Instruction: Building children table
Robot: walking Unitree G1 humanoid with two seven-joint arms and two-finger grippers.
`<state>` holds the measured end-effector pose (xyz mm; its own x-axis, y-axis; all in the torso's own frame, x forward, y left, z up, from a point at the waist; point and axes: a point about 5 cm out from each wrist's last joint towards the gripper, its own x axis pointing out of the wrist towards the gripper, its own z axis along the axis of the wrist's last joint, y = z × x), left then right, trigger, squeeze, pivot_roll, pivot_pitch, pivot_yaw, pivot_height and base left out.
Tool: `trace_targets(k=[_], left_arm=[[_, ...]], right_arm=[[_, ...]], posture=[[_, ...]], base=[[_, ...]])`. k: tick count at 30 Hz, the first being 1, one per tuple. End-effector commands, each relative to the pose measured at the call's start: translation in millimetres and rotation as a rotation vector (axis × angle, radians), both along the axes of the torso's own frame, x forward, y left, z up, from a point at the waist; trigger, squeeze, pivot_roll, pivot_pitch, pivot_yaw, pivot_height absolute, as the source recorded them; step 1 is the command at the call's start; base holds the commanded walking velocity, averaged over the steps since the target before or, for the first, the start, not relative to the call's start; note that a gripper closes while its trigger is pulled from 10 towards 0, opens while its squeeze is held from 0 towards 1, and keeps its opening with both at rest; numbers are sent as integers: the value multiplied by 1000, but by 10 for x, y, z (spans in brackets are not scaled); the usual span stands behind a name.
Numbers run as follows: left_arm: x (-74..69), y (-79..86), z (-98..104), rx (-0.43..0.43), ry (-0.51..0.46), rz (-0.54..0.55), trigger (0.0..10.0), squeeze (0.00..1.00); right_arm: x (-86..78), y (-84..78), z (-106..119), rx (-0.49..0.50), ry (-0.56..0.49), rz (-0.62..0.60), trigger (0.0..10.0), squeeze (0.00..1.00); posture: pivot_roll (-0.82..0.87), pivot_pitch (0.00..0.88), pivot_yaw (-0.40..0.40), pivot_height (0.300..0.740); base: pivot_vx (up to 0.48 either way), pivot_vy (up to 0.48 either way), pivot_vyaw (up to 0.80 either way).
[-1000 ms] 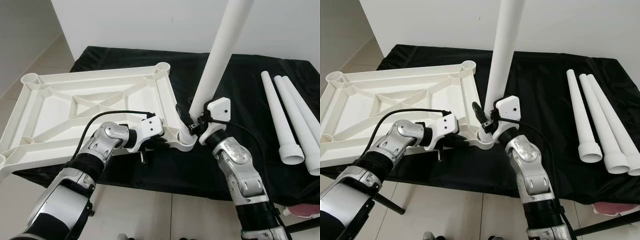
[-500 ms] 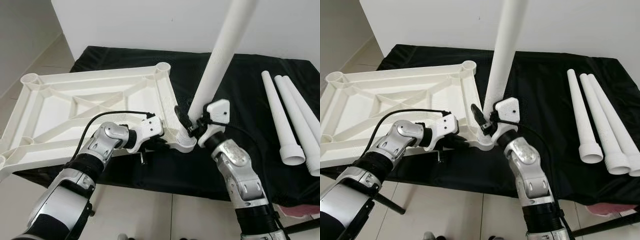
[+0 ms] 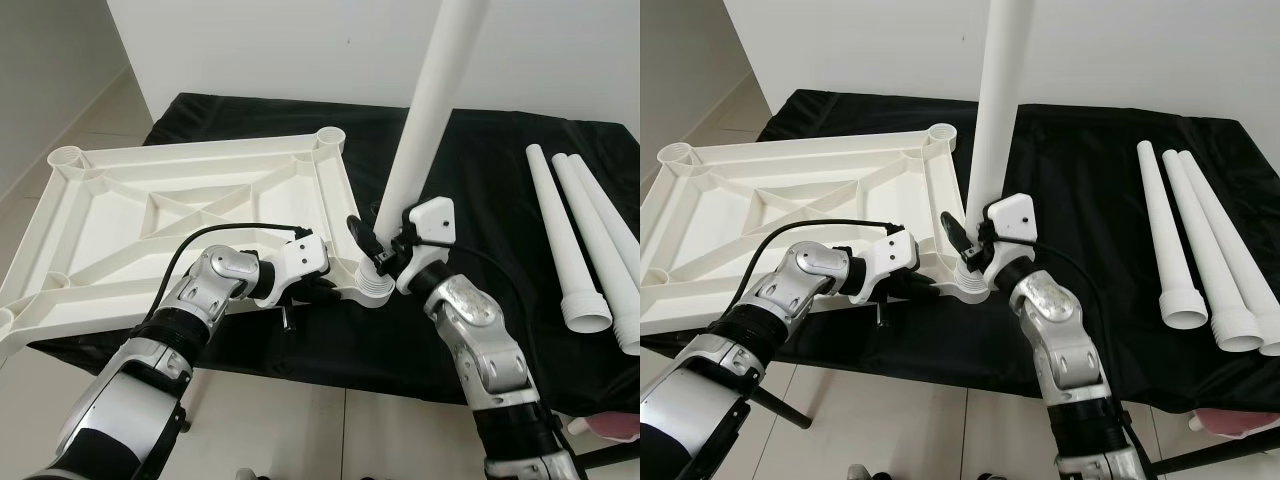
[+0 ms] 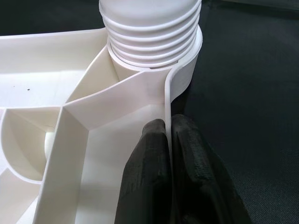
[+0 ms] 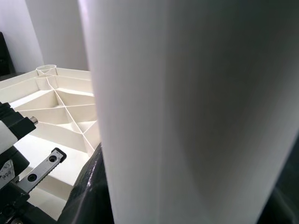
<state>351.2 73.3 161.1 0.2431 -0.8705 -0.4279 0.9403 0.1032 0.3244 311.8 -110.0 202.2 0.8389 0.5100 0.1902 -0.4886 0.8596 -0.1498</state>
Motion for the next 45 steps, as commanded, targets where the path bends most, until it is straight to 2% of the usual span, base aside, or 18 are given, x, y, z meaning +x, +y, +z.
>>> trace_targets(k=[1, 7, 11, 15, 16, 17, 19, 24, 28, 33, 34, 35, 36, 37, 44, 45], left_arm=[[52, -24, 167, -109, -56, 48, 10000, 0], [71, -39, 212, -144, -54, 69, 10000, 0], [112, -76, 274, -196, -51, 115, 10000, 0], [125, -86, 290, -208, -50, 127, 10000, 0], [135, -100, 308, -218, -49, 133, 10000, 0], [135, -100, 308, -218, -49, 133, 10000, 0], [140, -107, 318, -222, -48, 135, 10000, 0], [144, -106, 322, -222, -48, 136, 10000, 0], [157, -98, 329, -219, -49, 144, 10000, 0], [159, -93, 327, -218, -49, 147, 10000, 0], [160, -92, 326, -218, -48, 149, 10000, 0], [160, -92, 326, -218, -48, 149, 10000, 0], [163, -89, 325, -218, -47, 151, 10000, 0], [163, -89, 326, -219, -46, 152, 10000, 0], [165, -84, 326, -220, -47, 155, 10000, 0], [165, -83, 326, -221, -46, 155, 10000, 0]], right_arm=[[-32, -47, -494, -63, 233, -55, 10000, 0], [-87, -48, -587, -89, 257, -114, 10000, 0], [-165, -37, -672, -65, 252, -269, 10000, 0], [-184, -48, -711, -57, 270, -321, 10000, 0], [-177, -87, -725, -67, 274, -420, 10000, 0], [-177, -87, -725, -67, 274, -420, 10000, 0], [-165, -124, -743, -72, 285, -509, 10000, 0], [-159, -135, -747, -71, 289, -554, 10000, 0], [-154, -141, -759, -44, 299, -650, 10000, 0], [-138, -132, -741, 3, 312, -658, 10000, 0], [-132, -126, -729, 1, 301, -656, 10000, 118], [-132, -126, -729, 1, 301, -656, 10000, 118], [-125, -118, -713, -17, 283, -659, 10000, 529], [-124, -115, -711, -14, 283, -655, 10000, 1000], [-115, -76, -664, 1, 264, -612, 10000, 1000], [-111, -48, -632, 3, 247, -579, 10000, 702]], posture=[[-32, 127, 41, 740], [-34, 130, 39, 740], [-39, 132, 39, 740], [-39, 132, 39, 740], [-45, 133, 43, 740], [-45, 133, 43, 740], [-47, 134, 45, 740], [-48, 135, 46, 740], [-46, 135, 46, 740], [-44, 136, 46, 740], [-43, 137, 45, 740], [-43, 137, 45, 740], [-42, 136, 45, 740], [-42, 137, 44, 740], [-42, 138, 44, 740], [-42, 138, 44, 740]], base=[[0, 0, 0], [0, 0, 0], [0, 0, 0], [0, 0, 0], [0, 0, 0], [0, 0, 0], [0, 0, 0], [0, 0, 0], [0, 0, 0], [0, 0, 0], [0, 0, 0], [0, 0, 0], [0, 0, 0], [0, 0, 0], [0, 0, 0], [0, 0, 0]])
